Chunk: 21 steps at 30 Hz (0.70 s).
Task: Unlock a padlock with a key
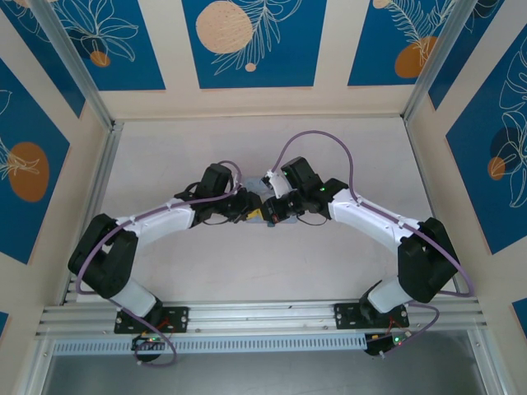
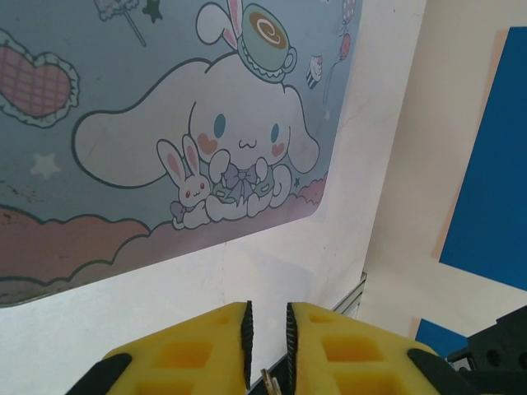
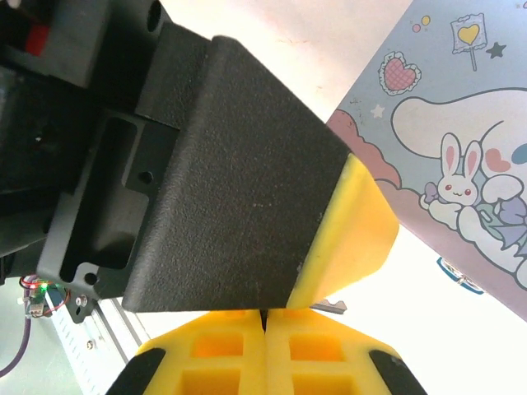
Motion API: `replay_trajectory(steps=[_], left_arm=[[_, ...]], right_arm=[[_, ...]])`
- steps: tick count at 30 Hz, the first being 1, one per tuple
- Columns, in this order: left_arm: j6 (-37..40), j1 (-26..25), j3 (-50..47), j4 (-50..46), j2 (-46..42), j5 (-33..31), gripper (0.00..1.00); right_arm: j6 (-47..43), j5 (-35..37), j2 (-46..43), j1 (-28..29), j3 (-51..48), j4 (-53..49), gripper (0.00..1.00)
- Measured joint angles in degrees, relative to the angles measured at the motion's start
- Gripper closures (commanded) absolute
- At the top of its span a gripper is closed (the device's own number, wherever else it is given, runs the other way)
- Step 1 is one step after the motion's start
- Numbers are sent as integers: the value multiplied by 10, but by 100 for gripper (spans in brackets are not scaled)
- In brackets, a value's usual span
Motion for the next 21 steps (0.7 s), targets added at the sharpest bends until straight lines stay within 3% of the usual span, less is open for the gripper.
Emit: replay_trajectory(steps=[4,10,14,17,21], left_arm=[[3,0,5,0,0,0,99],[14,-1,11,-11,0,-5,100],[40,-3,23,-30,0,-26,100],[72,-3,34,-52,0,-54,100],[114,-3,42,-69,-4,-88,100]], right_arm=[[0,1,1,0,0,-4,100],[0,1,3,-1,-1,-3,100],[16,-10,-9,-17,-19,6,59],[45,-27,-46,-46,-54,23,49],[106,-48,-102,-81,-100,60,46]])
